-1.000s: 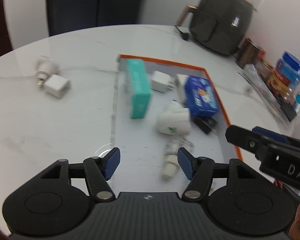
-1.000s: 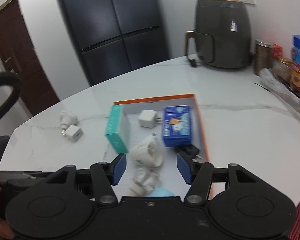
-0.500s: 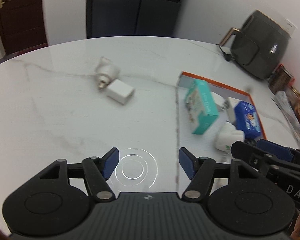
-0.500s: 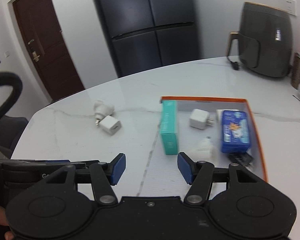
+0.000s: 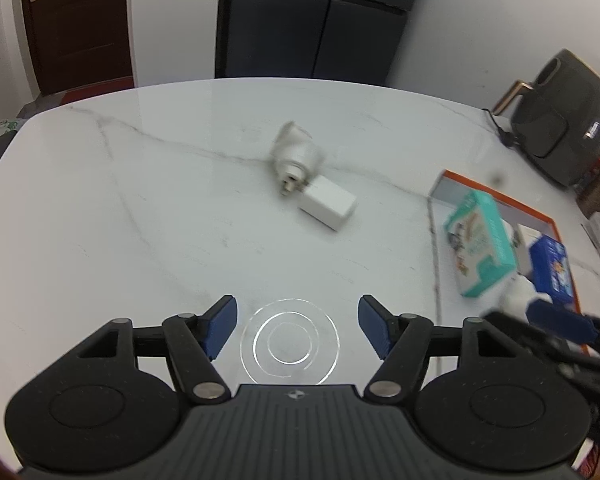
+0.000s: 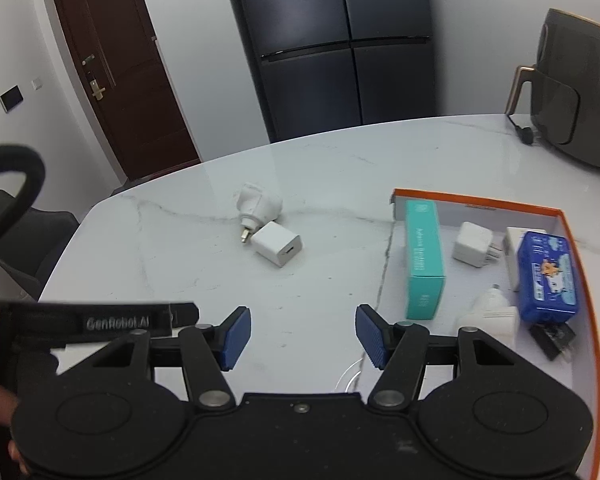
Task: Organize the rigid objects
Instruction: 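Withdraw both grippers from the tray toward the white adapter and charger, then grasp the white round socket adapter with the left gripper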
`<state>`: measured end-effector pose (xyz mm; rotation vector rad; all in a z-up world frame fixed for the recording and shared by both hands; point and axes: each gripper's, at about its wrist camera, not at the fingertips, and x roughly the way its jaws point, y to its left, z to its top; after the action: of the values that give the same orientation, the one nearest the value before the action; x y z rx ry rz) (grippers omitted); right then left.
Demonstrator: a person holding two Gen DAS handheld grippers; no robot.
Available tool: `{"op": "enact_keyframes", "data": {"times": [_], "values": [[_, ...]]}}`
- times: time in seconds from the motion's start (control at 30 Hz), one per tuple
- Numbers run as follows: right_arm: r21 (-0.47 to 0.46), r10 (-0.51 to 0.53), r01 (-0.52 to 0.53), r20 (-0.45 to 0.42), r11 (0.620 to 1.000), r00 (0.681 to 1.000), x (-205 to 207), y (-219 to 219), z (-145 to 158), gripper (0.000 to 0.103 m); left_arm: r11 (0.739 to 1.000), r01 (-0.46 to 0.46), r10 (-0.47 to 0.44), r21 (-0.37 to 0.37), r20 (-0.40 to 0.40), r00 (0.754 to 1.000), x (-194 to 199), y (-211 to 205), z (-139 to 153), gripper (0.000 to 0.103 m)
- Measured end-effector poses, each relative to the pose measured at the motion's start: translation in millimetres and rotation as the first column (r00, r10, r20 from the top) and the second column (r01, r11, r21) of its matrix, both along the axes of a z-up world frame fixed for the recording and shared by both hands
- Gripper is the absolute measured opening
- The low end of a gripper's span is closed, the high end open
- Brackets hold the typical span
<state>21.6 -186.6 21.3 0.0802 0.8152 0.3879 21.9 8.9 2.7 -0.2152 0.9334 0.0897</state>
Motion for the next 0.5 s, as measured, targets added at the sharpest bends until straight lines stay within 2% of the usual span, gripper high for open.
{"op": "enact_keyframes", "data": {"times": [0.23,0.3,0.5], "values": [[-0.004,-0.012,0.012,-0.029,1.000,0.999,6,14,-12,0.072,1.000,0.010,-0.011,0.025,0.010,1.000,52,24,-7,0.081],[-0.007,-0.023,0.023,-0.037,1.000,0.999,8,16,-15,0.072,0.999,0.021,-0.021,0.046,0.011,1.000,74,27,-11,0.089],[-0.012,-0.059,0.059,-0.065,0.998,0.996,11,17,-28,0.072,0.995,0.068,-0.068,0.080,-0.004,0.998,143,30,-37,0.095]]}}
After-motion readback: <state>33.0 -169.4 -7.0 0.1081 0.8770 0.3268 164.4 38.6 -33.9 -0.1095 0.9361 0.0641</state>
